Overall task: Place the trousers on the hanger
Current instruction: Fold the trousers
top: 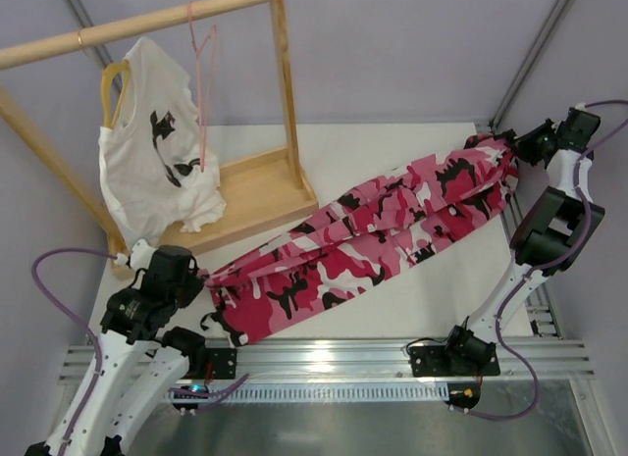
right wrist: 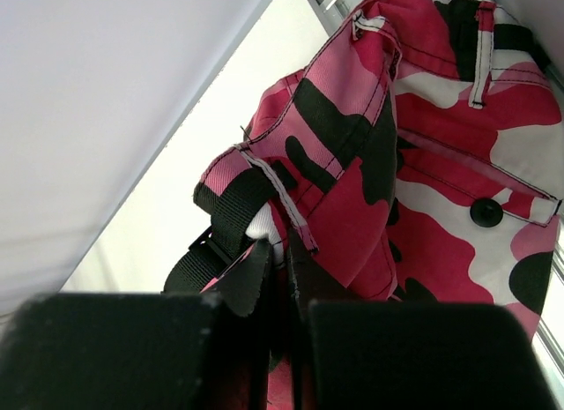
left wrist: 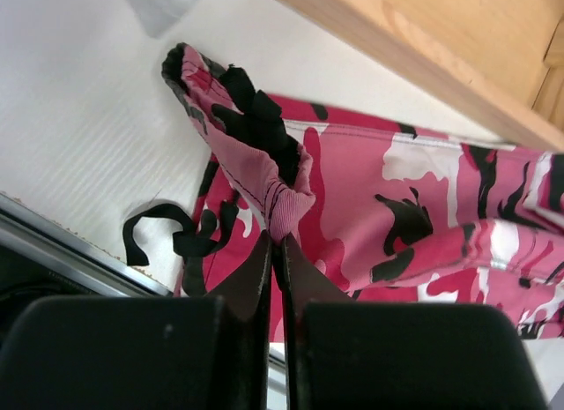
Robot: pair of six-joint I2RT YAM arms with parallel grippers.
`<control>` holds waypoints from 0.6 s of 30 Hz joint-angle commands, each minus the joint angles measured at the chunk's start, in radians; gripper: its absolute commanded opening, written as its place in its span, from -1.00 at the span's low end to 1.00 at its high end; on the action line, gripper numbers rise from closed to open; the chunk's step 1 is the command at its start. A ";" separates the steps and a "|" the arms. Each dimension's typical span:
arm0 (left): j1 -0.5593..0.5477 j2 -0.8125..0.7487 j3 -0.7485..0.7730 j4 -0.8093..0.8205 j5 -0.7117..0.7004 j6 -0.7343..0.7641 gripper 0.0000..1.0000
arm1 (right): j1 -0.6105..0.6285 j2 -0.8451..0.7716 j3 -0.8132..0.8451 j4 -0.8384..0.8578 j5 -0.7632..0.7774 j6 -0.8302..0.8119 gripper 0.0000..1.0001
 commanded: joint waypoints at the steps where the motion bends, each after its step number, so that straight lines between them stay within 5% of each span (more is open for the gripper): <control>1: -0.003 -0.021 0.047 -0.104 -0.129 -0.090 -0.99 | -0.214 -0.026 0.027 -0.049 0.227 0.172 -0.92; 9: -0.004 -0.004 0.061 -0.131 -0.139 -0.098 -1.00 | -0.254 -0.024 0.025 -0.090 0.285 0.192 -0.84; 14: -0.004 0.007 0.103 -0.101 -0.096 -0.032 -0.23 | -0.254 -0.012 0.103 -0.196 0.297 0.173 -0.01; 18: -0.004 -0.001 0.166 -0.042 -0.125 0.042 -0.15 | -0.247 -0.070 0.096 -0.262 0.302 0.182 0.25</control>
